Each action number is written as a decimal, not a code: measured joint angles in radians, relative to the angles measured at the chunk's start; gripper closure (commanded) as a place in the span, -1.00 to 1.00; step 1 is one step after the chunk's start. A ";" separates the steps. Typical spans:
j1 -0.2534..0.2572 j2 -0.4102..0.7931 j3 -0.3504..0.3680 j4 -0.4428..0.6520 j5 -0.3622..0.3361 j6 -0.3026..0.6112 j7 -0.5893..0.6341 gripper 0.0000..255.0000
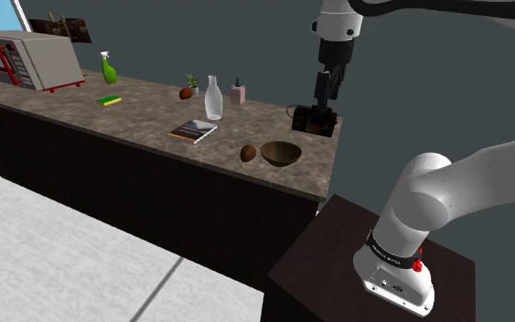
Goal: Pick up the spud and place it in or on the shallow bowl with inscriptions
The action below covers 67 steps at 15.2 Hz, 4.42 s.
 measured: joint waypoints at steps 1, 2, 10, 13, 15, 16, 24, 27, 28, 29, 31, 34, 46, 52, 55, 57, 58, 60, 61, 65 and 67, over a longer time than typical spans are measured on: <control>0.000 0.000 0.000 0.000 0.000 0.000 0.000 -1.00; -0.004 0.005 0.007 -0.011 0.004 0.017 0.018 -1.00; -0.076 0.139 0.124 -0.112 0.044 0.283 0.319 -1.00; -0.110 0.230 0.176 -0.120 0.045 0.393 0.448 -1.00; -0.136 0.288 0.202 -0.115 0.036 0.453 0.528 -1.00; -0.149 0.322 0.217 -0.112 0.030 0.485 0.572 -1.00; -0.264 0.624 0.308 -0.016 -0.097 0.694 0.935 -1.00; -0.293 0.744 0.323 0.034 -0.175 0.753 1.087 -1.00; -0.301 0.786 0.323 0.056 -0.204 0.768 1.136 -1.00; -0.306 0.819 0.321 0.076 -0.229 0.776 1.182 -1.00; -0.310 0.894 0.313 0.121 -0.283 0.797 1.280 -1.00; -0.305 1.007 0.289 0.211 -0.353 0.805 1.412 -1.00; -0.288 1.256 0.191 0.380 -0.481 0.874 1.628 -1.00; -0.286 1.268 0.187 0.381 -0.490 0.889 1.636 -1.00; -0.287 1.270 0.186 0.381 -0.490 0.888 1.636 1.00; -0.287 1.270 0.186 0.381 -0.490 0.888 1.635 1.00; -0.287 1.270 0.186 0.382 -0.490 0.888 1.635 1.00; -0.287 1.270 0.186 0.382 -0.490 0.888 1.635 1.00; -0.287 1.270 0.186 0.382 -0.490 0.888 1.635 1.00; -0.288 1.265 0.188 0.379 -0.488 0.884 1.633 1.00; -0.291 1.249 0.192 0.377 -0.478 0.872 1.625 1.00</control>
